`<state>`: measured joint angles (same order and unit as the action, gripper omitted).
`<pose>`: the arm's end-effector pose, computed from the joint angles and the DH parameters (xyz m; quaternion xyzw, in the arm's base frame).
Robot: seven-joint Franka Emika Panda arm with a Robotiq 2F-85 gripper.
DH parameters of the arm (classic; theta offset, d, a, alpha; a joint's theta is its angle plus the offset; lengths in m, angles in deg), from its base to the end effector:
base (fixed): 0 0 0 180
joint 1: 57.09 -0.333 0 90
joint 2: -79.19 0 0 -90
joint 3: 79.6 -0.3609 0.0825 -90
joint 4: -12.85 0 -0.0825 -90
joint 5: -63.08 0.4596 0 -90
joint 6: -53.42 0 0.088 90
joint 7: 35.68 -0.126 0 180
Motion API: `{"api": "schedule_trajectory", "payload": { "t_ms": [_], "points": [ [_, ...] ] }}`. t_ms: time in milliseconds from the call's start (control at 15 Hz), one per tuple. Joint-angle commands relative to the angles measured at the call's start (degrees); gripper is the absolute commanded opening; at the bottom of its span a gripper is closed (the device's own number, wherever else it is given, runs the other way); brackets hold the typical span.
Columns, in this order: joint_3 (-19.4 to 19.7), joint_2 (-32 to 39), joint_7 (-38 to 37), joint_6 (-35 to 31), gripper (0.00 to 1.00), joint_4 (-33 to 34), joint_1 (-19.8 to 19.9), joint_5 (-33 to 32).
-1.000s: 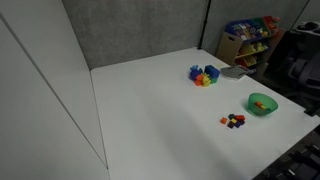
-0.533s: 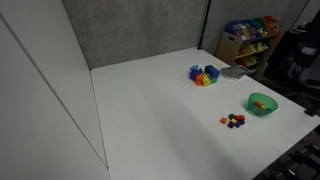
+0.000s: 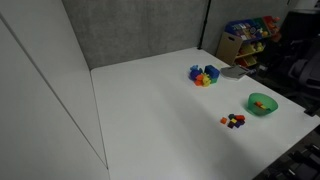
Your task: Place one small orange block in the green bowl.
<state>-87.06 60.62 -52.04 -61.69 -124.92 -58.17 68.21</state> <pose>0.4775 0.0788 0.4159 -0.9948 0.0926 0.0397 0.0110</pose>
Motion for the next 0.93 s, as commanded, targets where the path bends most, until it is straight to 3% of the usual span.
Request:
{"api": "schedule_trajectory", "payload": {
  "t_ms": [0, 400, 467, 533, 867],
  "points": [
    [2.16, 5.14, 2.81, -10.86, 1.0, -3.3, 0.86, -1.92],
    [5.07, 15.17, 7.45, -25.44, 1.0, -4.61, 1.27, -2.66],
    [5.18, 15.18, 6.0, -24.97, 1.0, -4.34, 1.41, -4.6],
    [5.2, 14.76, 6.29, -24.53, 1.0, -5.02, 0.71, -2.29],
    [5.8, 17.72, 8.04, -25.36, 1.0, -3.58, 0.9, -2.58]
  ]
}}
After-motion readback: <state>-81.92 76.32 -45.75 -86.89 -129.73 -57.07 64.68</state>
